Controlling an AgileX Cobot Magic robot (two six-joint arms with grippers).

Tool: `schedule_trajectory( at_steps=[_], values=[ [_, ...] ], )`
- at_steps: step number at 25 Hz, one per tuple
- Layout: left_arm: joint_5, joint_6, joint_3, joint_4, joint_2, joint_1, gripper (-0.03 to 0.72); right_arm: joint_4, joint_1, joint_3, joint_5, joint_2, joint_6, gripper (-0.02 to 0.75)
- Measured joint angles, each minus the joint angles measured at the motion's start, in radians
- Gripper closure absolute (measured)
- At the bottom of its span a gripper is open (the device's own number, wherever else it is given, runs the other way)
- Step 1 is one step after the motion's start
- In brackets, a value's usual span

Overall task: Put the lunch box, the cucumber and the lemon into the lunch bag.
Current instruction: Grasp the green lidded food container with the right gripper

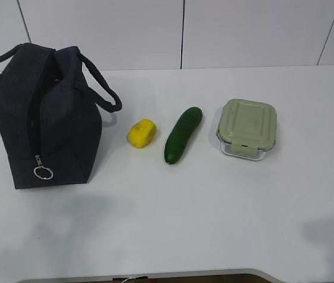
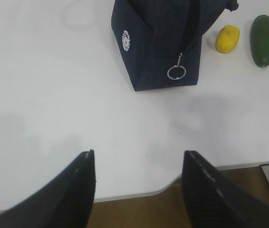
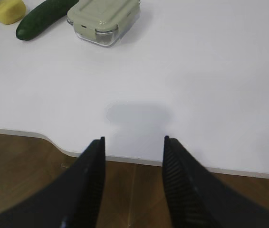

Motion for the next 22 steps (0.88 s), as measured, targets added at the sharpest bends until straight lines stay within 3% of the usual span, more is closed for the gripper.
schedule_trajectory(
  at_steps=[22],
  values=[
    [0.0, 0.0, 0.0, 0.0, 0.0, 0.0, 0.26, 0.0, 0.0, 0.0, 0.0, 0.0, 0.0, 0.405]
  ],
)
